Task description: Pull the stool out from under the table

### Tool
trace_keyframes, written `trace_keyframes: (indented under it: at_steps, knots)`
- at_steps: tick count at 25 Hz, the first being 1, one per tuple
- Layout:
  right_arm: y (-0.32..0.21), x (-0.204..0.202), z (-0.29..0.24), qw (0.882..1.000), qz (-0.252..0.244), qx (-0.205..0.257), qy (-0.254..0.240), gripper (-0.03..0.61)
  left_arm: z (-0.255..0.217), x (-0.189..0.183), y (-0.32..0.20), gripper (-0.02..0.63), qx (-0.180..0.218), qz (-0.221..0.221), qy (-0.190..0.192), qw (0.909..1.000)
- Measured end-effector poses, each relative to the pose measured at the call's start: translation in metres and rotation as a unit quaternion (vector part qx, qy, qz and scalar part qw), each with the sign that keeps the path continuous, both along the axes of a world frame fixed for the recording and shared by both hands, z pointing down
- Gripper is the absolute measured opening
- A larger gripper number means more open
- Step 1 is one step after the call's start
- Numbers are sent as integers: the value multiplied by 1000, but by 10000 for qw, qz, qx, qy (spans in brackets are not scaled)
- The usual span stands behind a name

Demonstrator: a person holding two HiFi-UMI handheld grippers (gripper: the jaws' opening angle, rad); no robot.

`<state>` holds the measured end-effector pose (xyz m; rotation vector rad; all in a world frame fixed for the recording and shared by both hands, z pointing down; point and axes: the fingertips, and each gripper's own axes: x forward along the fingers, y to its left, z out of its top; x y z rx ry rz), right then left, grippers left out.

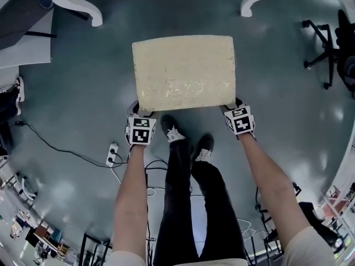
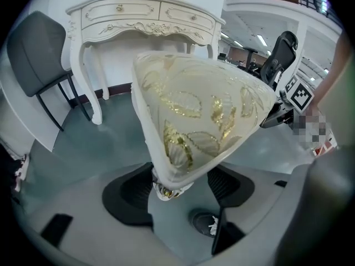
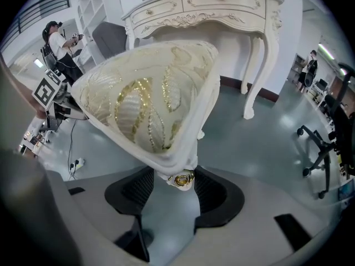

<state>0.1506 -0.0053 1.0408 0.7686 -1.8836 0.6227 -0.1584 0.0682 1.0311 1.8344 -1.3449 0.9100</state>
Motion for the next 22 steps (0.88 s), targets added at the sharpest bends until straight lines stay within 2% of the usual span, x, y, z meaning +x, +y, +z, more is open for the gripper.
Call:
trace_keyframes:
  at_steps: [7,10,14,18,22]
  knots:
    - [40,14,2,9998,21,-96,188,259,6,16,45,319,-79,-31,78,9999]
    - [46,13,-4,9993,-36,-148,351,259,6,11,61,319,-190,-292,35,9994]
    - [55,19,-33,9991,-25,-203,376,253,-27,1,73,310,-77,-641,-17,9979]
    - [55,23,-78,9992,83,-103,366,253,-55,14,98,310,-276,-461,58,9985]
    - [52,15,-119,9993,94,-131,325,253,-106,16,100,310,-174,-840,262,9960]
